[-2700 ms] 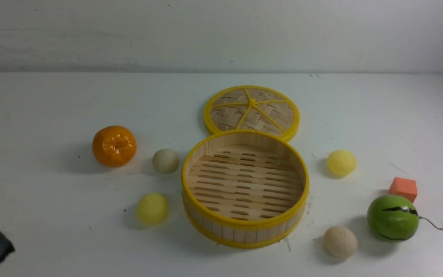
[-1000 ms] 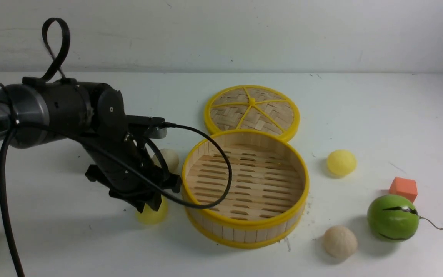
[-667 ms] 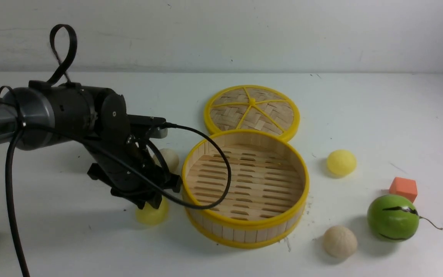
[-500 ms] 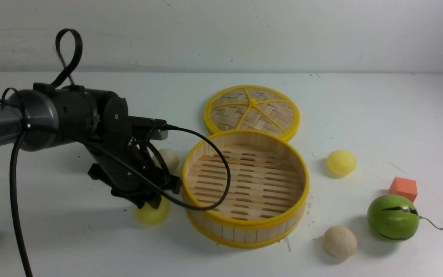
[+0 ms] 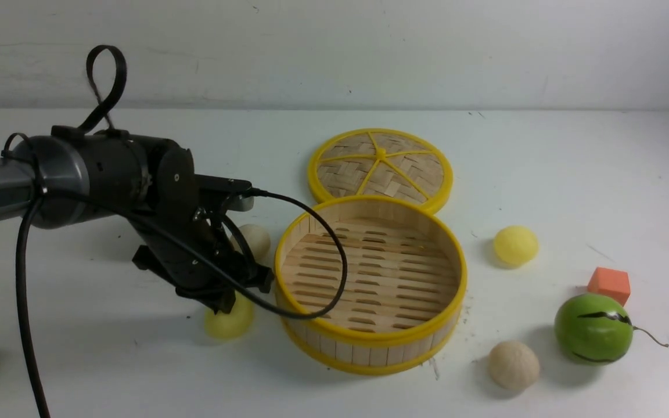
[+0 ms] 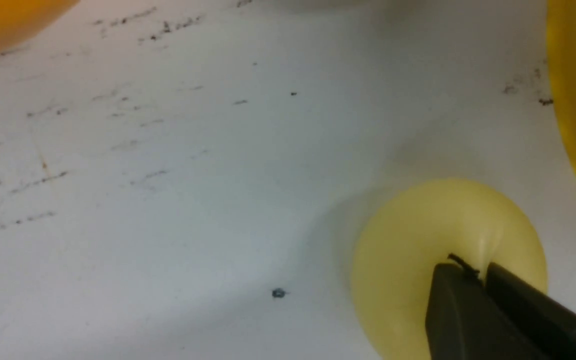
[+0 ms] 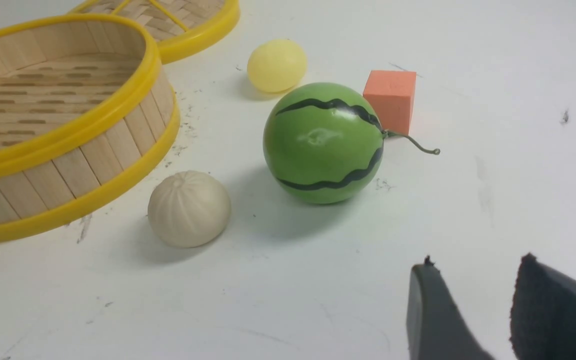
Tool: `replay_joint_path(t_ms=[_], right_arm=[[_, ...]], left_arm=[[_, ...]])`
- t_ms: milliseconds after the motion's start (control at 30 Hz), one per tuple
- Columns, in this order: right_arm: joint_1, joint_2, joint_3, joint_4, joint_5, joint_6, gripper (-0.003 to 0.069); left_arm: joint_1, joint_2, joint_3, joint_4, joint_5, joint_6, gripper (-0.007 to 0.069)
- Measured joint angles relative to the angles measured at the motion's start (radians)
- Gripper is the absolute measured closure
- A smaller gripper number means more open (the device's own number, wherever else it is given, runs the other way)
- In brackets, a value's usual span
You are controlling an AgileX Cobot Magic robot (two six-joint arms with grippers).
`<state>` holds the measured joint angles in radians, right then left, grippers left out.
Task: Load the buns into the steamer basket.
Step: Use the left arm to grab a steamed stuffed bun, then use the left arm to put the steamed stuffed bun into the steamer
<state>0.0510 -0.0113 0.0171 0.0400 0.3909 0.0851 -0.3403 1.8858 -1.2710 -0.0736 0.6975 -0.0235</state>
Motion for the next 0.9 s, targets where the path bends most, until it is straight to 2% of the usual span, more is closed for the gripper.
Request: replay_joint_path(t_ms=[133,233,433,567,900], right_arm=[[0.000,0.000,0.000,0.000,0.000,0.000,0.0419],[0.000,0.000,0.000,0.000,0.000,0.000,0.0419],[0.000,0.000,0.000,0.000,0.000,0.000,0.0419],[0.000,0.000,0.000,0.000,0.000,0.000,0.0419],[0.000,0.000,0.000,0.000,0.000,0.000,0.0419]], left_arm=[[0.000,-0.028,-0.039,0.016,0.082,-0.005,0.0638],[-0.013,-0.084,-0.180,0.020,0.221,-0.018,0.0638],[-0.105,-0.058,-0.424,0.016,0.327,-0.026,0.0638],[-0.171,0.101,-0.627,0.008,0.380,-0.026,0.0638],[-0.182,0.392,-0.871,0.060,0.436,-0.026,0.0638]])
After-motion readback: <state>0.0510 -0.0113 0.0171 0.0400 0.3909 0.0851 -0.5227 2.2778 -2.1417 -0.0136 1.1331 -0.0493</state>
